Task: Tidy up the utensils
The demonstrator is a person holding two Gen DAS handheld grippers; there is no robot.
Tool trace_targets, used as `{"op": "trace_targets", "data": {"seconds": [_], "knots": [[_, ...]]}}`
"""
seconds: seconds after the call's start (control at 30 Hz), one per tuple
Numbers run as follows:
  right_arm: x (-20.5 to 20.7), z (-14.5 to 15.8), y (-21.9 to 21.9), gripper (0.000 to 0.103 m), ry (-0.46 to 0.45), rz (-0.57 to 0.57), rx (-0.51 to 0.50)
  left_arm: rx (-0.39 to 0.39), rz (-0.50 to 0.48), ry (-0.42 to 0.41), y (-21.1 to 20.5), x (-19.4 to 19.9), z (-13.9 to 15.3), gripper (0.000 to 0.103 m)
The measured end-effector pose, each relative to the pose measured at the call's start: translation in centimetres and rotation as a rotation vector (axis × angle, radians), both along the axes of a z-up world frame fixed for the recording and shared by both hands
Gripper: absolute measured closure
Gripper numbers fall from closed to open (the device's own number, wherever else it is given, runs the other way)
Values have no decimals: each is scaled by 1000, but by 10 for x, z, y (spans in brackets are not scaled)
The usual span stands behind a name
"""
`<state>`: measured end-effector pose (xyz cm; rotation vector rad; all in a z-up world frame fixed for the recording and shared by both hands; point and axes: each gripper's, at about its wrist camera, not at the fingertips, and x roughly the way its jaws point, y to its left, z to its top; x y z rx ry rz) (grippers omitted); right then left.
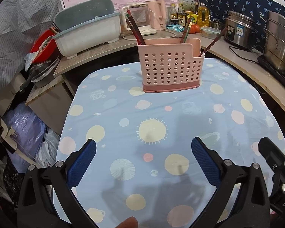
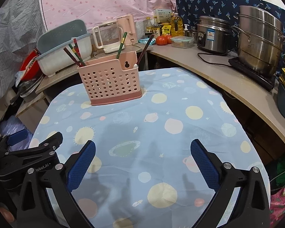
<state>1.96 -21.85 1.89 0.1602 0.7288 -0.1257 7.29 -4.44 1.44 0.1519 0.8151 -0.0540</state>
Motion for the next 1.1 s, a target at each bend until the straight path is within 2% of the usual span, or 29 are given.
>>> {"op": "trace_targets", "data": {"seconds": [1.1], "knots": [[3,-7,0,6,15,-5,-2,22,26,-10,1,-1,-2,7]]}}
